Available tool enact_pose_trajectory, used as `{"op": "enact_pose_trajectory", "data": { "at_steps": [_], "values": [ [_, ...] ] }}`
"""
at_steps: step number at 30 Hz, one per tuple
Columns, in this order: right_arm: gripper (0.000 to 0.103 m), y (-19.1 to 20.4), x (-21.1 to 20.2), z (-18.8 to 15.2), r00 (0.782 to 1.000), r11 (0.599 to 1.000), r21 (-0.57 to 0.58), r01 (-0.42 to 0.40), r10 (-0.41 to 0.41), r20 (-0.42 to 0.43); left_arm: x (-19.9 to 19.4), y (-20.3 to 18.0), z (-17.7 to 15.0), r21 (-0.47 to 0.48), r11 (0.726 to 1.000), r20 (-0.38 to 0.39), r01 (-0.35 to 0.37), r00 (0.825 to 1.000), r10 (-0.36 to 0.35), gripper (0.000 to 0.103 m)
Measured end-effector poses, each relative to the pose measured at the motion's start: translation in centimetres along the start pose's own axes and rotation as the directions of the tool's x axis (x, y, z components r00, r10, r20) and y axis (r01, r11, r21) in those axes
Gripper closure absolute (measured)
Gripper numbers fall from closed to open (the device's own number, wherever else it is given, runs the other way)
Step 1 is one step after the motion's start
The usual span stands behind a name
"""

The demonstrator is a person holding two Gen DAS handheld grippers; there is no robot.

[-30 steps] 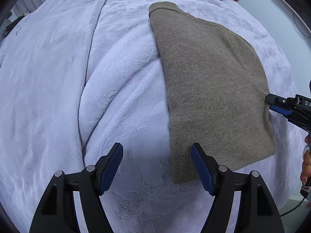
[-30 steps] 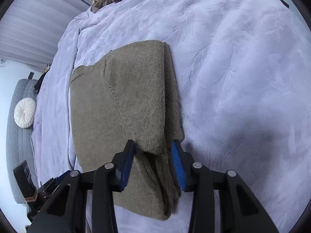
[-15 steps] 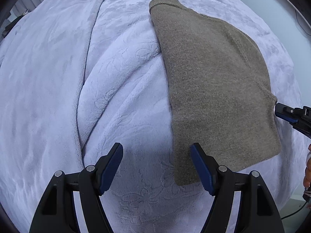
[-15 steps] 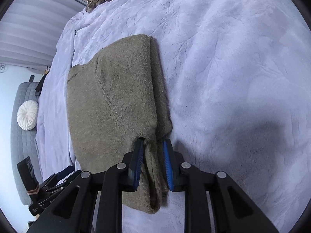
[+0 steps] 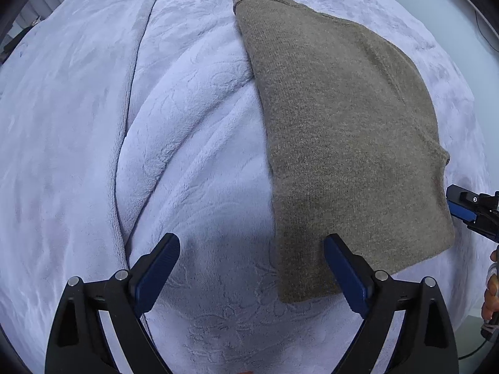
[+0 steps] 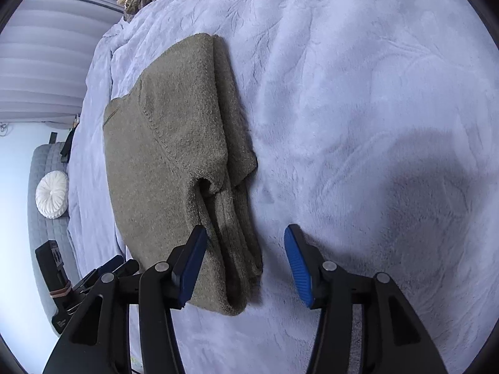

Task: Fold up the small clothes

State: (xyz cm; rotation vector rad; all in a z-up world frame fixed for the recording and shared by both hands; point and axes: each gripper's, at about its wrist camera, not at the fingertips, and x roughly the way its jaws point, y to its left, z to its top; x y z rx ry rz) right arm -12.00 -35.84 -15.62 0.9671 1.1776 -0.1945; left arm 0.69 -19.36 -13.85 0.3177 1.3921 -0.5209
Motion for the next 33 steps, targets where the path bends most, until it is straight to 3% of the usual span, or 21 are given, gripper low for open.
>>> {"op": "enact_pose_trajectory", "data": {
  "at_steps": [8, 16, 19, 25, 31, 33],
  "values": [
    [0.041, 0.5, 0.4, 0.3, 1.0, 1.0, -0.008, -0.001, 0.001, -0.012, 0.3, -0.7, 1.1, 0.012, 1.0, 0.005, -0.011, 1.0, 0.011, 0.009],
    [0.035, 1.0, 0.3, 1.2, 1.0, 1.0, -0.025, -0.006, 0.006, -0.012, 0.7, 0.0, 3.3, -0.042, 0.998, -0.036, 0.04, 0.998, -0.042, 0.009],
    [0.033, 1.2, 0.2, 1.7, 1.0, 0.999, -0.031, -0.01, 0.009, -0.009, 0.9, 0.0, 3.8, -0.043, 0.999, -0.036, 0.002, 0.999, -0.004, 0.009],
    [0.032, 1.1, -0.3, 3.0, 1.0, 0.999, -0.033, -0.013, 0.013, 0.009, 0.9, 0.5, 5.0, -0.057, 0.996, -0.02, 0.062, 0.998, -0.063, 0.009],
    [0.032, 0.9, -0.3, 4.6, 0.997, 0.997, -0.02, -0.075, 0.075, 0.03, 0.7, 2.1, 9.1, -0.125, 0.981, 0.052, 0.15, 0.988, -0.145, 0.009],
    [0.038, 1.1, 0.1, 5.4, 0.994, 0.995, -0.019, -0.1, 0.1, 0.035, 1.2, 1.8, 10.3, -0.13, 0.977, 0.055, 0.167, 0.985, -0.161, 0.009]
  ]
}}
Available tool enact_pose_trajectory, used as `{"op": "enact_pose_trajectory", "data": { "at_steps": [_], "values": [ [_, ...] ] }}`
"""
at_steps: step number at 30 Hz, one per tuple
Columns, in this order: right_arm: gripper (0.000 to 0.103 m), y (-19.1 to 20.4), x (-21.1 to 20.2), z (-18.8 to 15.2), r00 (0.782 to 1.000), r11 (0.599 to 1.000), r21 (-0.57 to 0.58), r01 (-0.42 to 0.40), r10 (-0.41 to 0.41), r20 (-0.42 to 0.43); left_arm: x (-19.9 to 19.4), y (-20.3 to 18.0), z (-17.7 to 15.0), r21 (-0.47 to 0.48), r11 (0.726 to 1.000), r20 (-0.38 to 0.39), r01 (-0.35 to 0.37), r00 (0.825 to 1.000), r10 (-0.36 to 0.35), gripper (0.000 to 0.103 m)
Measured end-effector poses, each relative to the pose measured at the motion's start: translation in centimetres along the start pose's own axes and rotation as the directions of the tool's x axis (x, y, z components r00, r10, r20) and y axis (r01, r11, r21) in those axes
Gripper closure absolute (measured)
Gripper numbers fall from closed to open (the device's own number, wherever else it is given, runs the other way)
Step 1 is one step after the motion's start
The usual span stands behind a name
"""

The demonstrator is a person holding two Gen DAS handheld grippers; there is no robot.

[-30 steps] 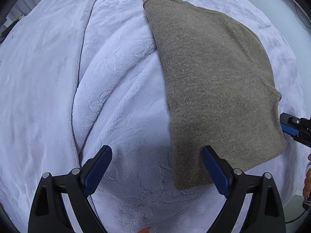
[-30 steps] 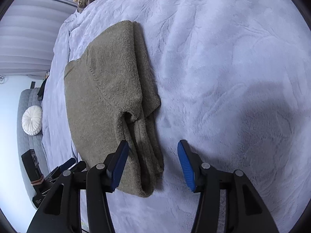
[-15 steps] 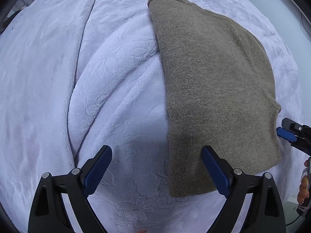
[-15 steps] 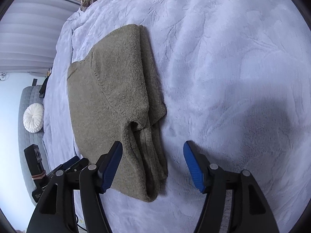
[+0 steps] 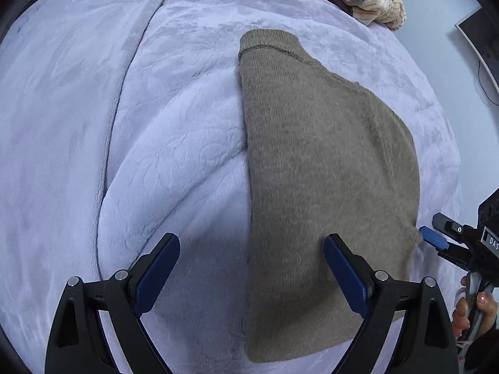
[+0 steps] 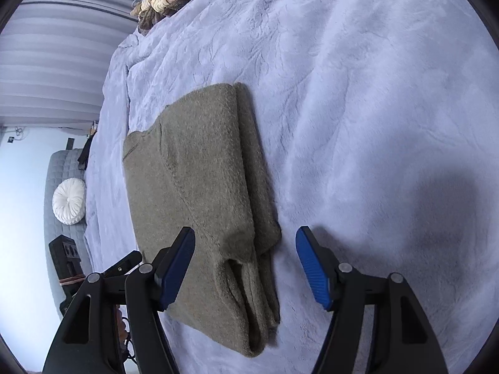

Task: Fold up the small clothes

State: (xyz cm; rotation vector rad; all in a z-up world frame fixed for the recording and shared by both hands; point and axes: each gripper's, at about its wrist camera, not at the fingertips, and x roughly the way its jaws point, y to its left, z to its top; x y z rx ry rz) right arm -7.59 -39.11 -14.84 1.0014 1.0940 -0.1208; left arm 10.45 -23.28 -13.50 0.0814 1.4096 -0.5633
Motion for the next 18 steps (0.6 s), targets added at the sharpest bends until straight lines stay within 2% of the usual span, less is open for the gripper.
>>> {"op": "enact_pose_trajectory", "data": {
  "at_steps": [1, 2, 3, 5, 6, 9, 11, 16, 17, 18],
  "values": [
    [0.041, 0.1, 0.3, 0.4, 1.0, 1.0, -0.001, -0.006, 0.006, 0.001, 0.5, -0.1, 0.7, -0.003, 1.0, -0.004, 0.006, 1.0, -0.006, 0.009],
    [0.049, 0.3, 0.8, 0.8, 1.0, 1.0, -0.006, -0.018, 0.018, -0.007, 0.9, -0.4, 1.1, -0.005, 1.0, -0.007, 0.013, 1.0, -0.013, 0.009],
    [0.065, 0.5, 1.3, 1.0, 0.999, 0.999, -0.013, -0.03, 0.03, -0.017, 1.4, -0.7, 1.2, -0.005, 1.0, -0.008, 0.02, 1.0, -0.02, 0.009],
    [0.089, 1.1, 2.2, 1.2, 0.999, 0.999, -0.039, -0.021, 0.019, -0.044, 2.1, -1.9, 1.5, 0.004, 1.0, -0.011, 0.024, 1.0, -0.024, 0.009],
    [0.092, 1.4, 2.5, 1.3, 0.999, 0.998, -0.06, -0.006, 0.003, -0.048, 2.4, -2.3, 1.5, 0.01, 1.0, -0.015, 0.024, 1.0, -0.023, 0.009],
    [0.093, 1.5, 2.7, 1.4, 0.996, 0.992, -0.111, 0.066, -0.072, -0.051, 3.1, -2.7, 1.1, 0.025, 0.999, -0.032, 0.023, 0.999, -0.022, 0.009],
    [0.094, 0.7, 2.9, 1.6, 0.994, 0.992, -0.103, 0.078, -0.085, -0.068, 3.4, -3.1, 1.1, 0.026, 0.999, -0.04, 0.027, 0.999, -0.026, 0.009],
    [0.092, -0.2, 2.0, 1.3, 0.994, 0.994, -0.105, -0.001, -0.01, -0.106, 4.1, -3.8, 1.3, 0.03, 0.999, -0.053, 0.042, 0.998, -0.041, 0.009],
    [0.09, -0.4, 1.7, 1.2, 0.994, 0.995, -0.099, -0.017, 0.006, -0.113, 4.2, -3.9, 1.3, 0.031, 0.998, -0.056, 0.046, 0.997, -0.044, 0.009],
    [0.083, -0.7, 1.5, 1.2, 0.992, 0.996, -0.089, -0.027, 0.016, -0.122, 4.3, -3.9, 1.3, 0.031, 0.998, -0.058, 0.048, 0.997, -0.047, 0.009]
  ]
}}
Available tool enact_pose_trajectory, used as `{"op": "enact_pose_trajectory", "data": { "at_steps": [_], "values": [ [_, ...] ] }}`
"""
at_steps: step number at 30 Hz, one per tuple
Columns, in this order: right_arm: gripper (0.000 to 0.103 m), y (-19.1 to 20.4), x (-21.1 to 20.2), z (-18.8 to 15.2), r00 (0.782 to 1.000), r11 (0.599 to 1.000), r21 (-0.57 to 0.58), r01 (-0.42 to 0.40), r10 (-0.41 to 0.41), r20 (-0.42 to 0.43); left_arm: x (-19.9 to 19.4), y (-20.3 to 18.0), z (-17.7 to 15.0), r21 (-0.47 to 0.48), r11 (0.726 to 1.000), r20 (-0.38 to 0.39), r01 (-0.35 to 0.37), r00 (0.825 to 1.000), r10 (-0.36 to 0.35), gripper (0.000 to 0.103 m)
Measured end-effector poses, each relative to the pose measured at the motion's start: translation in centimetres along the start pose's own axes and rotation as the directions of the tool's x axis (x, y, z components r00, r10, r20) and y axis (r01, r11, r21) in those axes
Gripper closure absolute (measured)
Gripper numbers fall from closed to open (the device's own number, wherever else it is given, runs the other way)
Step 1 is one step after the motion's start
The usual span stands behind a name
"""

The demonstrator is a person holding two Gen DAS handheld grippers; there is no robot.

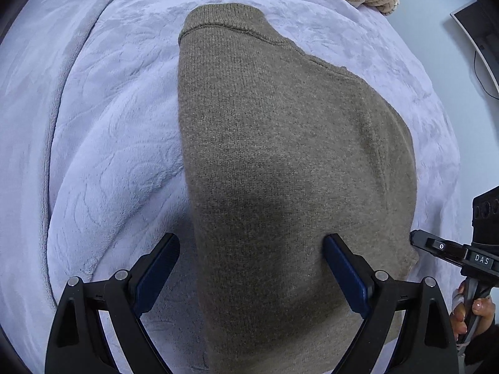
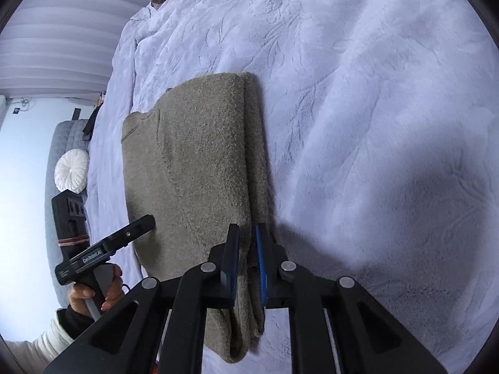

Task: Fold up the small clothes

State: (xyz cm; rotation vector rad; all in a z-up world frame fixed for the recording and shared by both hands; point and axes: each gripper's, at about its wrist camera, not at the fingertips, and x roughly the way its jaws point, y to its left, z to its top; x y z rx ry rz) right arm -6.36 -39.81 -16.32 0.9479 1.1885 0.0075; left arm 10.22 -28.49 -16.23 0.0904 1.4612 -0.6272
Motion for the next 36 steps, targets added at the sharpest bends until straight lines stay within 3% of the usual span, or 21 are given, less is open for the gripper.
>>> {"op": "enact_pose_trajectory", "data": {
  "at_steps": [1, 2, 3, 7, 11, 13, 19, 25, 30, 31, 33, 35, 36],
  "values": [
    [0.073, -0.2, -0.2, -0.1, 1.0, 1.0, 0.006, -0.006, 0.006, -0.002, 0.2, 0.0, 0.1, -0.003, 1.0, -0.002, 0.002, 1.0, -0.002, 0.009],
    [0.047, -0.4, -0.2, 0.0, 1.0, 1.0, 0.013, -0.011, 0.011, -0.001, 0.4, -0.2, 0.2, -0.006, 1.0, -0.004, 0.003, 1.0, -0.003, 0.009],
    [0.032, -0.7, -0.3, 0.0, 1.0, 1.0, 0.02, -0.015, 0.015, 0.006, 0.4, -0.2, 0.2, -0.011, 1.0, -0.005, 0.004, 1.0, -0.004, 0.009],
    [0.032, -1.0, 0.3, 0.3, 0.996, 0.995, 0.042, -0.092, 0.092, -0.009, 0.6, -0.5, 0.2, -0.013, 1.0, -0.004, 0.006, 1.0, -0.007, 0.009],
    [0.032, -1.1, 1.7, 0.8, 0.994, 0.994, 0.044, -0.097, 0.099, -0.048, 1.0, -0.7, 0.5, -0.007, 1.0, -0.008, 0.018, 1.0, -0.018, 0.008],
    [0.032, -1.2, 2.4, 1.1, 0.992, 0.993, 0.048, -0.106, 0.108, -0.06, 1.2, -0.6, 0.5, -0.011, 1.0, -0.015, 0.026, 1.0, -0.027, 0.002],
    [0.029, -0.3, 4.1, 2.2, 0.98, 0.985, 0.025, -0.169, 0.171, -0.107, 2.5, -1.1, 1.2, -0.035, 0.996, -0.027, 0.085, 0.996, -0.086, 0.001],
    [0.027, 1.9, 6.6, 3.3, 0.967, 0.978, -0.017, -0.209, 0.204, -0.15, 3.5, -2.3, 2.1, -0.029, 0.996, -0.025, 0.088, 0.996, -0.089, 0.001],
    [0.027, 2.0, 7.9, 3.6, 0.962, 0.971, 0.028, -0.238, 0.24, -0.129, 4.0, -1.9, 2.2, -0.043, 0.992, -0.03, 0.121, 0.992, -0.123, 0.001],
    [0.029, 2.0, 7.8, 3.4, 0.964, 0.971, 0.028, -0.236, 0.237, -0.122, 3.8, -2.2, 2.2, -0.033, 0.994, -0.027, 0.106, 0.994, -0.107, 0.002],
    [0.059, 2.4, 7.8, 3.0, 0.97, 0.977, 0.007, -0.211, 0.211, -0.12, 3.1, -2.6, 1.9, -0.017, 0.995, -0.013, 0.094, 0.995, -0.094, 0.013],
    [0.07, 2.4, 7.7, 2.7, 0.963, 0.971, 0.024, -0.239, 0.241, -0.12, 2.3, -3.0, 1.7, 0.006, 0.996, 0.007, 0.086, 0.996, -0.086, 0.033],
    [0.07, 2.6, 7.4, 2.5, 0.957, 0.963, 0.037, -0.267, 0.269, -0.109, 1.8, -3.1, 1.6, 0.02, 0.996, 0.015, 0.089, 0.996, -0.089, 0.039]
  ]
}}
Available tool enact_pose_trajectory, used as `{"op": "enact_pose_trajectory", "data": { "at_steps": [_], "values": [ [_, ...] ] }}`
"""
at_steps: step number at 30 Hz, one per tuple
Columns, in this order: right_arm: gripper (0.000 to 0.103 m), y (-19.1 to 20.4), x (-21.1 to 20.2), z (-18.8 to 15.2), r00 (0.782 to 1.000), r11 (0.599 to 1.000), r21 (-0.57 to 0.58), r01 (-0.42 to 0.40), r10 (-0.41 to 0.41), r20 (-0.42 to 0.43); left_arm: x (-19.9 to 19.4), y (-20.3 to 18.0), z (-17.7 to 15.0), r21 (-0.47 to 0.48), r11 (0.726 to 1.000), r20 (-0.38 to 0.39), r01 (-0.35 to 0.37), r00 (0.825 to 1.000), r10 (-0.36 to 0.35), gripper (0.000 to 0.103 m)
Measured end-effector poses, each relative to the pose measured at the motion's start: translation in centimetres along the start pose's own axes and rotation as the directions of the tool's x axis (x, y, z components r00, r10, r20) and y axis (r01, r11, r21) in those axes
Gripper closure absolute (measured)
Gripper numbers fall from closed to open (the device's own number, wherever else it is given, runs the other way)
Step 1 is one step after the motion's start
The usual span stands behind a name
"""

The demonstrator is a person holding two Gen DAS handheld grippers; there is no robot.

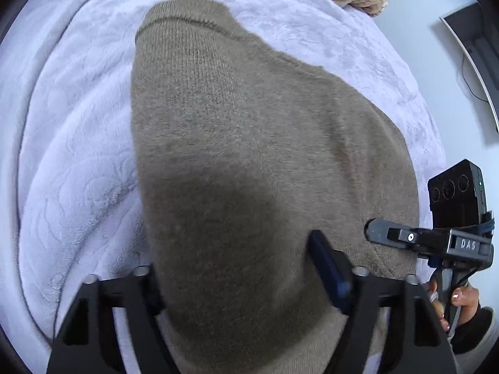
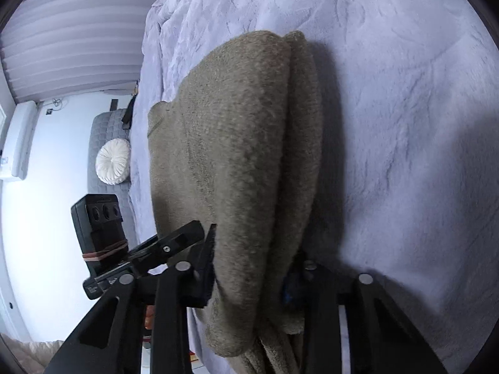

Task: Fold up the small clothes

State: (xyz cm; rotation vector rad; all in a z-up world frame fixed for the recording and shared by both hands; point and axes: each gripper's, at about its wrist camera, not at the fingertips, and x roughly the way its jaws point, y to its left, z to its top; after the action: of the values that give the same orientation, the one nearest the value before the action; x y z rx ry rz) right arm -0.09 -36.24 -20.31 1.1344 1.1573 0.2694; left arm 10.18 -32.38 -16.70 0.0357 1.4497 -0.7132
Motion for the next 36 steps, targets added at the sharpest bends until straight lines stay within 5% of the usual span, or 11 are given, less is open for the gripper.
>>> {"op": "enact_pose_trajectory", "data": {
  "at_steps": [3, 15, 26, 33, 36],
  "values": [
    [0.071, 1.3, -0.4, -0.6, 0.999, 0.999, -0.006, -0.043, 0.043, 0.016, -1.5, 0.2, -0.2, 0.023, 0.999, 0.012, 0.031, 0.999, -0.031, 0.054],
    [0.07, 8.0, -0.5, -5.7, 0.992, 0.991, -0.043, -0.124, 0.124, 0.016, -8.9, 2.4, -5.2, 0.016, 0.995, 0.05, 0.094, 0.994, -0.095, 0.054],
    [0.07, 9.8, 3.7, -12.9, 0.99, 0.991, 0.008, -0.135, 0.135, -0.043, -12.8, 7.1, -14.6, -0.03, 0.999, -0.007, 0.018, 1.0, -0.018, 0.054],
    [0.068, 9.9, 8.6, -14.9, 0.994, 1.0, 0.022, -0.015, 0.017, -0.106, -11.4, 10.1, -18.5, -0.078, 0.993, -0.058, -0.084, 0.995, 0.079, 0.054],
    [0.065, 9.2, 8.7, -14.5, 0.994, 0.997, 0.041, 0.063, -0.059, -0.09, -12.0, 11.0, -19.0, -0.113, 0.989, -0.021, -0.098, 0.995, 0.096, 0.047]
  ]
}}
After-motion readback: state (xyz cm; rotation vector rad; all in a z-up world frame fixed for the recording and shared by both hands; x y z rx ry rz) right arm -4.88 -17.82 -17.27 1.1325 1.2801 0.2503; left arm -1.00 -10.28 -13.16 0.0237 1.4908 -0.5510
